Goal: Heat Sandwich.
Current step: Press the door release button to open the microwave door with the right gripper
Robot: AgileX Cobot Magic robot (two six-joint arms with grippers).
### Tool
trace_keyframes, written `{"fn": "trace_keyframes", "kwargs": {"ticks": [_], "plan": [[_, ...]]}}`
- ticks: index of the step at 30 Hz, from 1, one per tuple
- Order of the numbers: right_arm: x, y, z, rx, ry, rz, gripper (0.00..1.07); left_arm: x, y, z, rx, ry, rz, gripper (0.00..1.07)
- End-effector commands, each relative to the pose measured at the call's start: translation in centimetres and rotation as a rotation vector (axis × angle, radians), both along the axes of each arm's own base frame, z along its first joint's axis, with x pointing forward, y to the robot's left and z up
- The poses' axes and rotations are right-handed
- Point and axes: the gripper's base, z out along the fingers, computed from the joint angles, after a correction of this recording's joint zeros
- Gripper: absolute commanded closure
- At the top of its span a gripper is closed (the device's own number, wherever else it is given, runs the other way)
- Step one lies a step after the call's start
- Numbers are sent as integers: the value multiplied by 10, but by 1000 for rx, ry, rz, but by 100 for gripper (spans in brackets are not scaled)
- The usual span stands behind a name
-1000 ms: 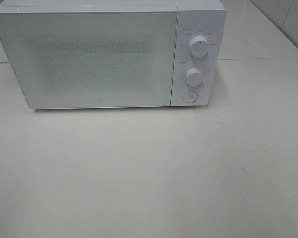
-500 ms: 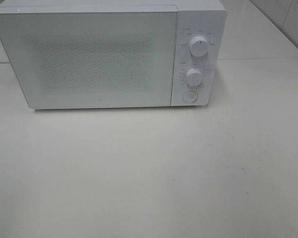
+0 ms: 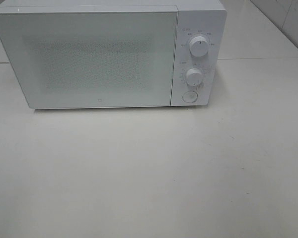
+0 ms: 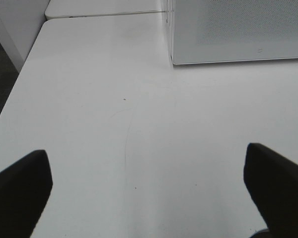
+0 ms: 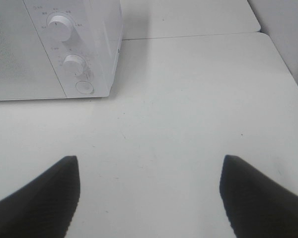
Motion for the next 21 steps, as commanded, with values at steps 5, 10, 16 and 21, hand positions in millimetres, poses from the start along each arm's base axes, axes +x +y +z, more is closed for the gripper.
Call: {"fn": "trace_keyframes", "kwargs": {"ticks": [5,10,16,21], "plan": [[33,2,6,-9,1,1,31,-2,-1,0,-5,-23,0,9],[56,4,6,-14,6,5,31,-2,-1,0,-5,-23,0,9],[86,6,3,-14,-3,8,31,-2,-1,0,-5,-23,0,9],[115,8,-4,-8,0,7,31,-2,-1,0,-5,-23,0,9]]}}
